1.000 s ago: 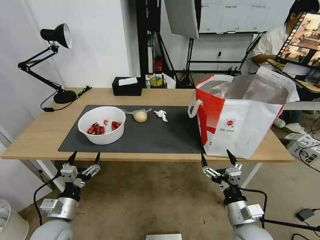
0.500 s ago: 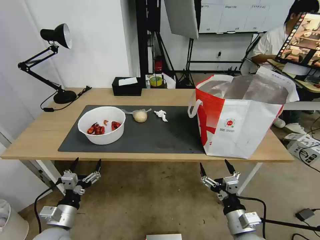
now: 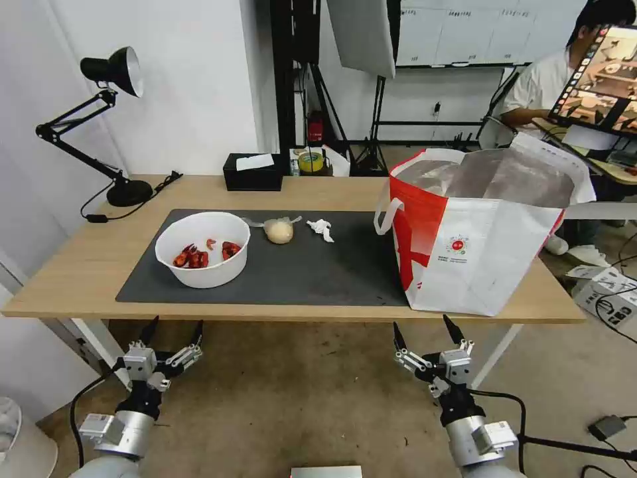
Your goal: Pick up the trash from the table and place it into the takeout bag.
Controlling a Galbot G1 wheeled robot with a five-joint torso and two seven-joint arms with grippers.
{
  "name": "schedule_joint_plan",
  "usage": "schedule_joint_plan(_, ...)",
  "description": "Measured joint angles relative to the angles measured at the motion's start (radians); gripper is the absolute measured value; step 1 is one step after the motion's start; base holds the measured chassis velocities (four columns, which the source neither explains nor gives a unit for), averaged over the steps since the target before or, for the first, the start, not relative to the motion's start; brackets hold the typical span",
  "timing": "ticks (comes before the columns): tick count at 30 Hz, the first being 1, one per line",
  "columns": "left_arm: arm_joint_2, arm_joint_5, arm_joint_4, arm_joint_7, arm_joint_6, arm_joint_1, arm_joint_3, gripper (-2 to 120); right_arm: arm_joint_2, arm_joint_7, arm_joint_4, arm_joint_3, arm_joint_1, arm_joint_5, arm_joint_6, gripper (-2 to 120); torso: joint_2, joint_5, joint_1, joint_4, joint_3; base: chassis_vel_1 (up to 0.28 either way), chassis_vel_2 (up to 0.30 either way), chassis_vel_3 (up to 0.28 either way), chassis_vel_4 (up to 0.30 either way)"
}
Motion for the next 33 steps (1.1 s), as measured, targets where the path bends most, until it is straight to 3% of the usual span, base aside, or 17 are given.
schedule_joint_plan(14,0.016,-0.005,0.012,0.012,-0.021,-0.010,0.004,100,-0.020,-0.044,0.013,-0.071,0.043,0.055,0.010,100,0.000,0.0000,0.000,-0.0002,0.000,0.000,0.000,0.000,0.000)
schedule_joint_plan(24,0.021,-0.014,-0.033,0.009,0.002,-0.008,0.009,100,-0.213,-0.038,-0.021,-0.279,0.397,0.258,-0.118,100,0.000,0.0001,0.000,-0.0001,0.000,0.000,0.000,0.000,0.000)
schedule_joint_plan(25,0.021,-0.014,-0.033,0.009,0.002,-0.008,0.009,100,-0.213,-0.038,-0.021,-0.279,0.397,0.258,-0.118,100,0.000,0.0001,0.000,-0.0001,0.000,0.000,0.000,0.000,0.000)
schedule_joint_plan(28,0.015,-0.005,-0.035,0.008,0.004,0.019,0.000,100,-0.215,0.029,-0.092,-0.434,0.612,0.312,-0.192,100,0.000,-0.0001,0.000,0.0000,0.000,0.000,0.000,0.000,0.000)
schedule_joint_plan(33,0.018,0.002,-0.040,0.008,0.003,0.040,-0.009,100,-0.177,0.088,-0.163,-0.518,0.748,0.338,-0.240,100,0.000,0.0000,0.000,0.0002,0.000,0.000,0.000,0.000,0.000)
